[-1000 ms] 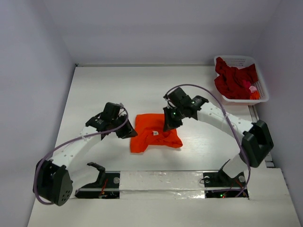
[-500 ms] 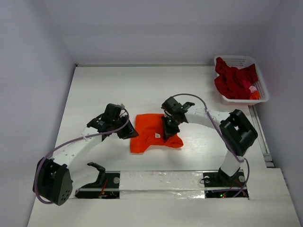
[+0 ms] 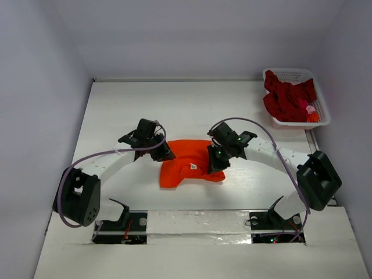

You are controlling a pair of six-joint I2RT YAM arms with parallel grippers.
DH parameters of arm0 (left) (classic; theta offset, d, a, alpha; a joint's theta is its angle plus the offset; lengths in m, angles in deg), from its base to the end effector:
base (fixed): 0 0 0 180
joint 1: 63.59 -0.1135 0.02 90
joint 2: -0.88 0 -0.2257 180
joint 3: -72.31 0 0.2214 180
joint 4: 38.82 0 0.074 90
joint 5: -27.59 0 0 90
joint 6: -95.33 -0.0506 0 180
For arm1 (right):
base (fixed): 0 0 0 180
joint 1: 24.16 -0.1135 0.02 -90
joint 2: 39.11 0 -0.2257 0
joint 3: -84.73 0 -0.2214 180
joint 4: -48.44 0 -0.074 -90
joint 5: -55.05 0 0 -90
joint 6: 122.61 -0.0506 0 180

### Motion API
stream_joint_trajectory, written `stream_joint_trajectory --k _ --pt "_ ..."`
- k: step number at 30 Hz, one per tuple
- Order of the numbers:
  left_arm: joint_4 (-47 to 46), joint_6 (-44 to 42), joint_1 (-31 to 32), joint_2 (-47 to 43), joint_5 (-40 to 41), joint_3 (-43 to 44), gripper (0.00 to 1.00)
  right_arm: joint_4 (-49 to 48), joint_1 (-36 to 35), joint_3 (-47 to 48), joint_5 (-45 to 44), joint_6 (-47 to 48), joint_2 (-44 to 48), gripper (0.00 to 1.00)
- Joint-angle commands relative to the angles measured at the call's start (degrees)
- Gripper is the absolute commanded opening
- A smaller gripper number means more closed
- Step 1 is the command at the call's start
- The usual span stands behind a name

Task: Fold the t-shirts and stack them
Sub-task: Fold the tshirt

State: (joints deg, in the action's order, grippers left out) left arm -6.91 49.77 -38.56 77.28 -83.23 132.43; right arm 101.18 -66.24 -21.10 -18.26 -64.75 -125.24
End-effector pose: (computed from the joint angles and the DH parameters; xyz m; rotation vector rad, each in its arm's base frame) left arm 0.2283 -0.1264 0.1804 -0.2564 2.5727 -0.9507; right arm 0.1934 0.1942 0.1821 -0.3434 2.8560 0.7256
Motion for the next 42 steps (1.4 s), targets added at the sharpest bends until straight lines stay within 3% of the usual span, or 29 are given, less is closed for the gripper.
stream_joint_trajectory --k 1,8,10,16,27,42 --pt "-2.3 -0.9 0.2 1.3 -1.1 2.7 0.12 -0.4 -0.5 -3.2 -0.2 -1.3 0.3 0.0" --pt "-5.6 -0.4 0.2 4.3 -3.9 7.0 0.12 2.1 -0.5 4.6 -4.5 -1.3 -1.2 0.0" --pt "-6.4 -0.5 0.2 6.0 -4.7 8.7 0.01 3.3 -0.5 9.0 -4.5 -1.3 -2.8 0.0" --pt "-6.3 -1.2 1.2 8.5 -5.1 11.3 0.0 3.1 -0.5 14.2 -3.4 -1.3 -6.9 0.0" --pt "-14.2 -0.2 4.4 17.5 -5.7 10.3 0.0 -3.4 -0.5 8.8 -2.5 -1.8 -12.6 0.0" --pt "-23.0 2.9 5.5 30.3 -6.0 9.6 0.0 -5.1 -0.5 1.9 -2.4 -2.5 -10.2 0.0"
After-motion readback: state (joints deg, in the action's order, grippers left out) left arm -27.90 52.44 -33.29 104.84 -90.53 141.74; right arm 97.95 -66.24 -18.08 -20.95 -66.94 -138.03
